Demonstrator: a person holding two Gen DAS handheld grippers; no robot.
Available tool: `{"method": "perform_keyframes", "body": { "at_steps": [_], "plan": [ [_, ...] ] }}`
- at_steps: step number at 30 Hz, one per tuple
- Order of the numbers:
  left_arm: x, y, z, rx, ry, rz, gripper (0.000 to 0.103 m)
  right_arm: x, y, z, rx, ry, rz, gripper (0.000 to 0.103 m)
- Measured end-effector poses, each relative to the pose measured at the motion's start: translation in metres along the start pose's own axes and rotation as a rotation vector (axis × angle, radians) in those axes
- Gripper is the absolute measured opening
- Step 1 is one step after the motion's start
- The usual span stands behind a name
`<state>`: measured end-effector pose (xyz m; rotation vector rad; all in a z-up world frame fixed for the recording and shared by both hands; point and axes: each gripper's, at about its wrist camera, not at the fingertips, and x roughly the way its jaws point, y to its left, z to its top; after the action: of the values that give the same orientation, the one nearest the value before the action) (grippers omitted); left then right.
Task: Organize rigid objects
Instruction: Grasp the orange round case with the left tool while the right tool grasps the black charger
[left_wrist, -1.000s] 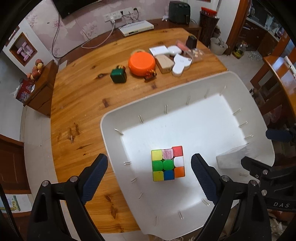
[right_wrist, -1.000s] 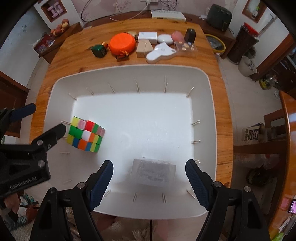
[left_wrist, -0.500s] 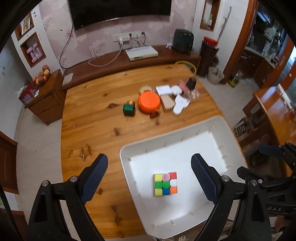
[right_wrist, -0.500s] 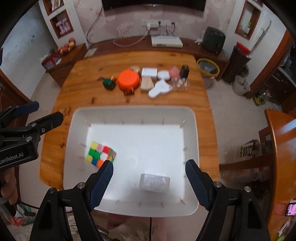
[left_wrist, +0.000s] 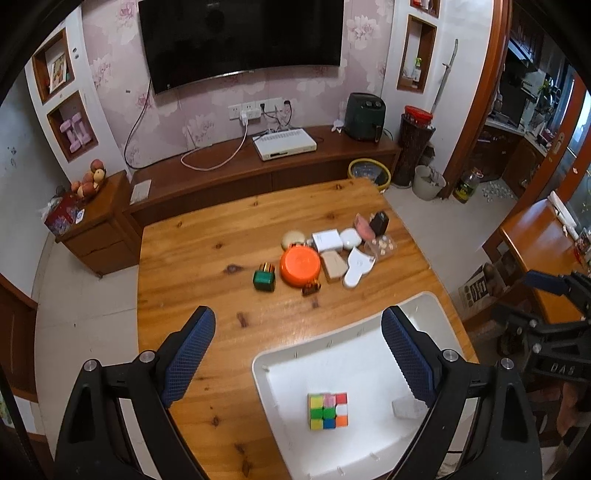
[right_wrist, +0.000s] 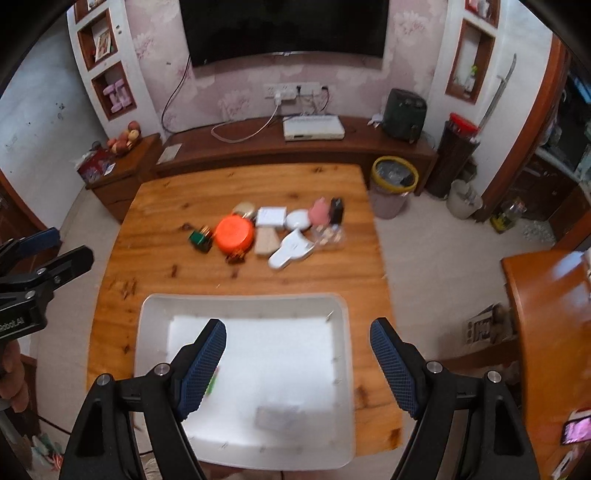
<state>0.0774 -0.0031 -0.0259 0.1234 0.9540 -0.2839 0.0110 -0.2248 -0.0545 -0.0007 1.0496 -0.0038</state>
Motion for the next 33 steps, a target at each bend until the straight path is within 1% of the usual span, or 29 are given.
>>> {"method": "perform_keyframes", "body": {
  "at_steps": [4, 9, 15, 19, 23, 26, 29, 33],
  "plan": [
    [0.006, -0.009, 0.019, 0.012, -0.005, 0.012, 0.093, -0.005, -0.017, 0.025, -0.015, -0.042, -0.042, 0.081],
    [0.027, -0.02, 0.043, 0.015, 0.02, 0.033, 0.093, 0.007, -0.043, 0.063, -0.019, -0.075, -0.08, 0.081],
    [0.077, -0.022, 0.073, -0.052, 0.113, 0.023, 0.093, 0.045, -0.068, 0.103, -0.045, -0.074, -0.08, 0.081],
    [0.127, -0.017, 0.084, -0.13, 0.197, 0.023, 0.093, 0.091, -0.082, 0.129, -0.061, -0.048, -0.085, 0.081],
    [0.187, -0.006, 0.084, -0.232, 0.304, 0.022, 0.093, 0.152, -0.093, 0.151, -0.056, 0.01, -0.079, 0.081],
    [0.225, -0.004, 0.082, -0.237, 0.346, 0.069, 0.093, 0.199, -0.101, 0.16, -0.028, 0.067, -0.053, 0.081],
    [0.256, -0.004, 0.076, -0.225, 0.39, 0.089, 0.093, 0.235, -0.103, 0.165, 0.001, 0.112, -0.016, 0.081],
    [0.285, -0.007, 0.068, -0.189, 0.441, 0.125, 0.093, 0.274, -0.101, 0.166, 0.021, 0.164, 0.014, 0.081]
  ]
}}
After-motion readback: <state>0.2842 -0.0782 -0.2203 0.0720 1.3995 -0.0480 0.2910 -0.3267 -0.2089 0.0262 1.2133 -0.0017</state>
